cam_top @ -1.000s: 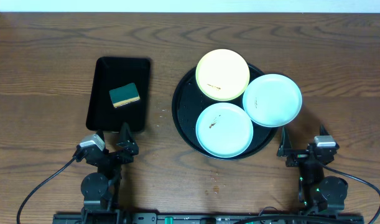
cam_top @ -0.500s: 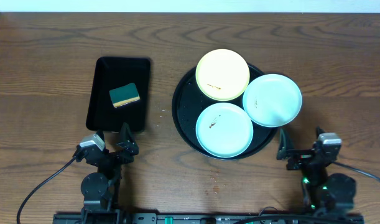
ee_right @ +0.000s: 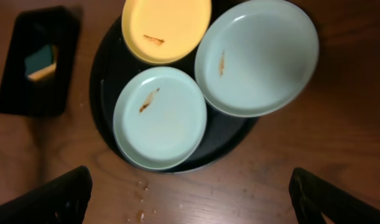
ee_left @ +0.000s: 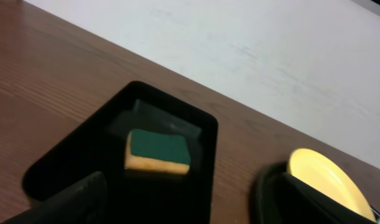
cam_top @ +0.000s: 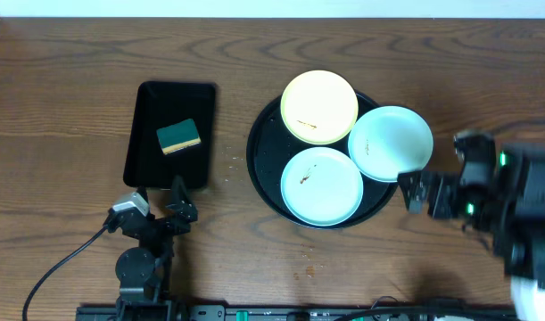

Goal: Clean dirty plates on tray and stack at the side
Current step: 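Move both grippers from rest toward the sponge and the plates, then grip the rim of the lower pale green plate with the right gripper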

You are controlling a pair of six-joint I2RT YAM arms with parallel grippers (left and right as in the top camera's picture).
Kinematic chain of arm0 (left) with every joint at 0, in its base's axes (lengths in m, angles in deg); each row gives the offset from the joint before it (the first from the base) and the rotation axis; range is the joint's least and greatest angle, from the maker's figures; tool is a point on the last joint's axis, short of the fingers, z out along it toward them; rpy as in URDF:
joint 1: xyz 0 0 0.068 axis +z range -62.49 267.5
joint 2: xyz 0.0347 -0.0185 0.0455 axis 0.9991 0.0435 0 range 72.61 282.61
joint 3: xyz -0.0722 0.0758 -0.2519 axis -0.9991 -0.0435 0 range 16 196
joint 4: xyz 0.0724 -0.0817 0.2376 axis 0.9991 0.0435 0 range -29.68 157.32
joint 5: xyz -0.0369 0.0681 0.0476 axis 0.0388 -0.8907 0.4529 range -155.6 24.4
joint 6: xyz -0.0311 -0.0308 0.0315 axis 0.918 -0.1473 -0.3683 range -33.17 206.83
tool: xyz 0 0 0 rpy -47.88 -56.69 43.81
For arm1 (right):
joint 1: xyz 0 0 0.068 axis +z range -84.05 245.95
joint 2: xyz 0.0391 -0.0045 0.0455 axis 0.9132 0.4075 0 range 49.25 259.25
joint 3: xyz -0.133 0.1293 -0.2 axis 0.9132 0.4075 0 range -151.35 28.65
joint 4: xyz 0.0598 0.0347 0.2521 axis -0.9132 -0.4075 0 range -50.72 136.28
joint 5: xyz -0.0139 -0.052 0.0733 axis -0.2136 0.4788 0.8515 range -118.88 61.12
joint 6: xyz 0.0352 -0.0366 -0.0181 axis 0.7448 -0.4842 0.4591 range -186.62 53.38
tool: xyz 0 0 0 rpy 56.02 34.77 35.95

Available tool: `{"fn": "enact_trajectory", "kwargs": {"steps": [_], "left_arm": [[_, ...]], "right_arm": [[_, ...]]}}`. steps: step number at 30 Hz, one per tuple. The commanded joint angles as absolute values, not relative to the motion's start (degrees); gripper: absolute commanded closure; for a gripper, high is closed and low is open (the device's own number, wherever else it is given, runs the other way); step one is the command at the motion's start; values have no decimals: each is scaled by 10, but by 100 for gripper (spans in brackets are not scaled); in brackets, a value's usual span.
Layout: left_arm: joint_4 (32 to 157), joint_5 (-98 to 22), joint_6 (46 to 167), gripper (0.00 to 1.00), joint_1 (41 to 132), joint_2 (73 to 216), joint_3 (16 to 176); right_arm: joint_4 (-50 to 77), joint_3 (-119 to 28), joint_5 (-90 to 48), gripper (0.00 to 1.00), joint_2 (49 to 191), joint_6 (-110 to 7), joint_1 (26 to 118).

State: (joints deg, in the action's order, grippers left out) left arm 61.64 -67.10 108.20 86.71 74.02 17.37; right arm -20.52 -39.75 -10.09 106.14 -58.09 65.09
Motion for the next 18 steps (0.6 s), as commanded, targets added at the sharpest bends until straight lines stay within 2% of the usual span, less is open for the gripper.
{"fn": "enact_trajectory", "kwargs": {"steps": [1,5,6,8,12,14,18], "left_arm": [[616,-678,1084,14,867,741,168],[663,-630,1084,14,867,753,221],[690,-630,1083,14,867,765,249],[730,-630,1068,14,867,799,307],[820,-630,1020,14,867,927,475],[889,-630,997,14,867,1009,577],[1086,-630,944,14,867,1194,803]], "right_arm": [[-243,-457,-57,1,1125,-598,646],[-269,-475,5,1,1172,-606,646],[-268,-475,6,9,1182,-605,646],[-269,-475,-6,34,1195,-595,647],[-281,-474,-82,65,1208,-540,662],[-284,-473,-108,67,1209,-533,679],[-286,-461,-146,60,1210,-500,715]]}}
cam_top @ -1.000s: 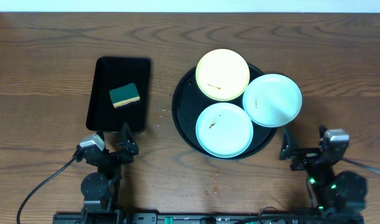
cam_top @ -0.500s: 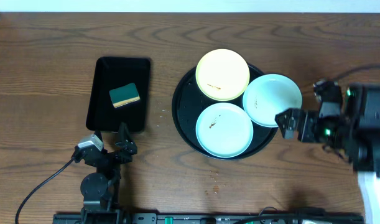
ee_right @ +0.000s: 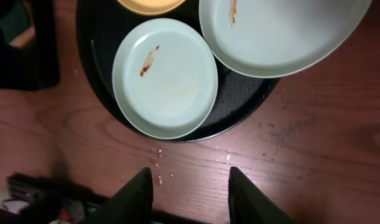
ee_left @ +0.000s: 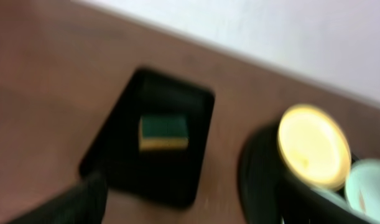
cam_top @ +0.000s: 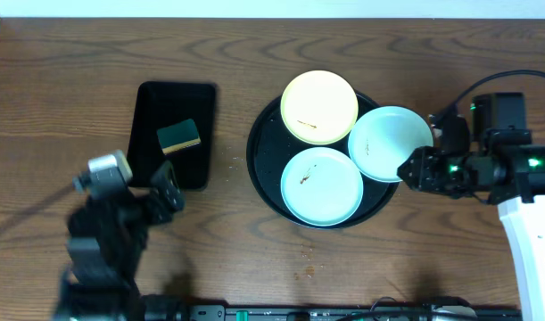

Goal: Clean dirty plates on tray and stack at the side
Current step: 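Grip the rim of the lower pale green plate with the right gripper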

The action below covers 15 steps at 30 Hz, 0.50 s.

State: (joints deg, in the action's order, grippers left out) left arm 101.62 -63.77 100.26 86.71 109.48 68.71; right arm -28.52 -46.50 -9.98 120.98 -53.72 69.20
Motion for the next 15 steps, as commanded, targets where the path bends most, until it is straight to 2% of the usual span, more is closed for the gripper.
{"fn": "enact_trajectory", "kwargs": {"steps": [1,3,7,12,15], "left_arm": [[1138,-630,943,14,867,1236,855],[1224,-630,943,14,867,1309,948],[1321,-629,944,14,867,1413,1064],[1328,-542,943,16,867,1464,1076],[1335,-546,944,18,867,1486,1076]], "right_arm": [[-285,-452,-155,56,1210,-487,722],[-276,-427,-155,44,1210,-470,733],[-232,-353,-153,44,1210,-449,758],[-131,-252,-154,45,1210,-428,791],[-66,-202,-156,46,1210,-428,806]]}}
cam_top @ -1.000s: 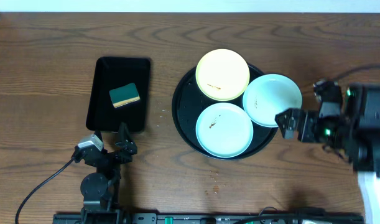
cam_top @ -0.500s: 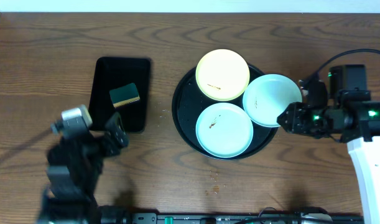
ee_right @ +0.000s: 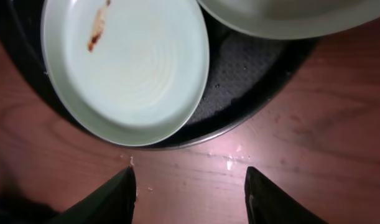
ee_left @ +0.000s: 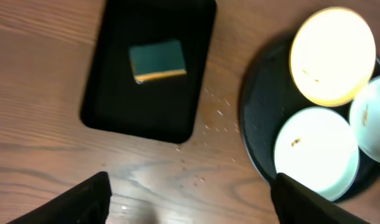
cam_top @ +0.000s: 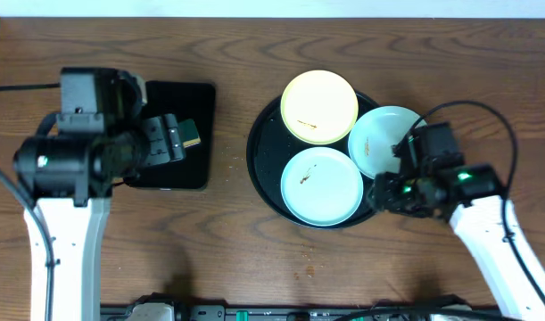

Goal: Clean dirty plates on tray and stack at the side
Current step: 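Grip the rim of the lower pale green plate with the right gripper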

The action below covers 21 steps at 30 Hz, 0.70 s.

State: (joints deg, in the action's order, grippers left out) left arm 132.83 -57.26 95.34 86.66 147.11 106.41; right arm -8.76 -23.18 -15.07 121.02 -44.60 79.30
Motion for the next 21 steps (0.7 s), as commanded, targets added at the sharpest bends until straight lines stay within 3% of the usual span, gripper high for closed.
{"fn": "enact_trajectory", "kwargs": {"steps": [1,8,21], "left_arm": [[1337,-546,944,18,867,1493,1076],[1345,-547,946,18,867,1523,1056],[1332,-547,945,18,867,1539,1053]], "right_arm": [[-41,-185,-163,45,1210,-425,810],[76,-112,-250,58,1217,-383,825],[179,-108,-242,61,1306,-384,853]]}}
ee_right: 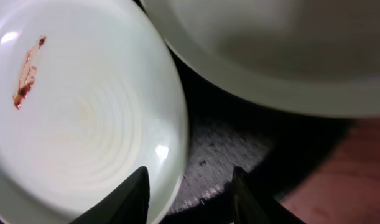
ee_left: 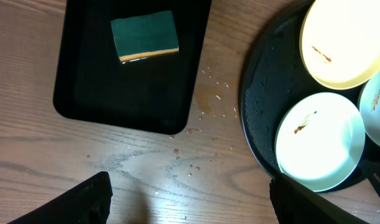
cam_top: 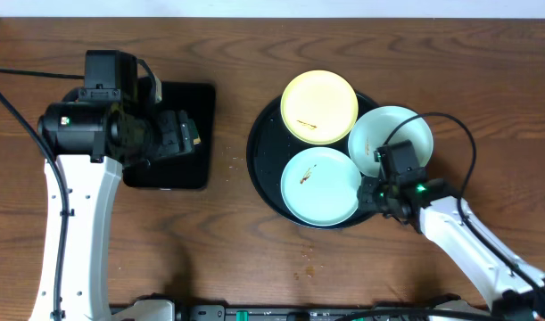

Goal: Clean dirty plates on tray and stack at the side
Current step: 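Grip the rim of the lower pale green plate with the right gripper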

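Observation:
A round black tray (cam_top: 259, 169) holds three stained plates: a yellow one (cam_top: 318, 107) at the back, a pale blue one (cam_top: 392, 135) on the right and a pale blue one (cam_top: 321, 185) in front. My right gripper (cam_top: 372, 192) stands open low at the front plate's right rim. In the right wrist view the front plate (ee_right: 84, 118) has its rim between the fingers of my right gripper (ee_right: 190, 199). A green and yellow sponge (ee_left: 145, 35) lies in a black rectangular tray (ee_left: 115, 93). My left gripper (ee_left: 190, 205) hangs open high above the table by that tray, with nothing in it.
Droplets and crumbs (ee_left: 208, 102) lie on the wood between the two trays, and more crumbs (cam_top: 308, 260) lie in front of the round tray. The left arm (cam_top: 76, 205) runs along the table's left side. The right arm (cam_top: 468, 241) crosses the front right.
My right gripper has come down much closer to the front pale blue plate, its fingers now at that plate's right rim. The left gripper has shifted only slightly over the sponge tray. Both remain open.
Both arms were low at the table's front edge, grippers open. Then the left one was rising at the front left and the right one hung beside the round tray. Later the left was above the sponge tray and the right over the front plate, now close at its rim.

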You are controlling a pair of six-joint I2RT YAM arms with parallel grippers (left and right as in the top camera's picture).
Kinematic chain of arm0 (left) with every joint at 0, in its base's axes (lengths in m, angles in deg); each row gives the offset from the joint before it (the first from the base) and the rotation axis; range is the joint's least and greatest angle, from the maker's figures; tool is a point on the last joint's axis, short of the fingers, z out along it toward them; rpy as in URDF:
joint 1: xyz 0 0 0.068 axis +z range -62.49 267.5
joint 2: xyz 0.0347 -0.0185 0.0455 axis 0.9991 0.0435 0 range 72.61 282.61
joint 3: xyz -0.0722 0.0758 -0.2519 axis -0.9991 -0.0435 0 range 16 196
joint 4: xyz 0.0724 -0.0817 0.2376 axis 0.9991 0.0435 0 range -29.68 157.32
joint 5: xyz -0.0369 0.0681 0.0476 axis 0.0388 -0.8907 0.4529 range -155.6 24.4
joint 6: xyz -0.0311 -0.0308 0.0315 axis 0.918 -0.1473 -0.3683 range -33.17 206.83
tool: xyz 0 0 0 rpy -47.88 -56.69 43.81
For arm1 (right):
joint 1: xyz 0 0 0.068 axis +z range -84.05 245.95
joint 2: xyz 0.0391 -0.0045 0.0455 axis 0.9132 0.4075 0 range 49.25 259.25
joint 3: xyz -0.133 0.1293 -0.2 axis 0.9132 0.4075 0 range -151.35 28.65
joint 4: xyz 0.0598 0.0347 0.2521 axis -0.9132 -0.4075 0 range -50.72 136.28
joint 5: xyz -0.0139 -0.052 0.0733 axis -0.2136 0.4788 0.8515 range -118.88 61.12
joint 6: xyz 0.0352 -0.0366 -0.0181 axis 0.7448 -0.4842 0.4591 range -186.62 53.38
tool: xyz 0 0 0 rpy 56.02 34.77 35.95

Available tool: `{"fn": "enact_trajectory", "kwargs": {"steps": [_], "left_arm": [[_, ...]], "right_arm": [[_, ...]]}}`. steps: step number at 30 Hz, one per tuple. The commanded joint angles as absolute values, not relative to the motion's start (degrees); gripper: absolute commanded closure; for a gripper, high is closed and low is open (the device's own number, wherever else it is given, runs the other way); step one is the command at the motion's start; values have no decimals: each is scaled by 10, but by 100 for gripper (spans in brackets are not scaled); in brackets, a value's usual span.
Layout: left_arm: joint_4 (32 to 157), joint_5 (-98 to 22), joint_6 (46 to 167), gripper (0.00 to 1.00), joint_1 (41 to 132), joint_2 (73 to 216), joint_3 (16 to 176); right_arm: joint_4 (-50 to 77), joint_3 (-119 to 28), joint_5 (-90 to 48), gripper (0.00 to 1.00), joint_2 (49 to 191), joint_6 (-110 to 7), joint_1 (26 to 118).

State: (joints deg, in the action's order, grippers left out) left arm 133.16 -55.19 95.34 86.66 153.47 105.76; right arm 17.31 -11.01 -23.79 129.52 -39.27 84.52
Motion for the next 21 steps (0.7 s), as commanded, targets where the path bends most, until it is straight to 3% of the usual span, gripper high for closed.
{"fn": "enact_trajectory", "kwargs": {"steps": [1,9,21], "left_arm": [[1332,-547,945,18,867,1539,1053],[1334,-547,945,18,867,1539,1042],[1324,-563,945,19,867,1539,1017]], "right_arm": [[183,-108,-247,63,1309,-384,853],[212,-108,-257,77,1311,-384,855],[226,-108,-260,80,1349,-383,901]]}}
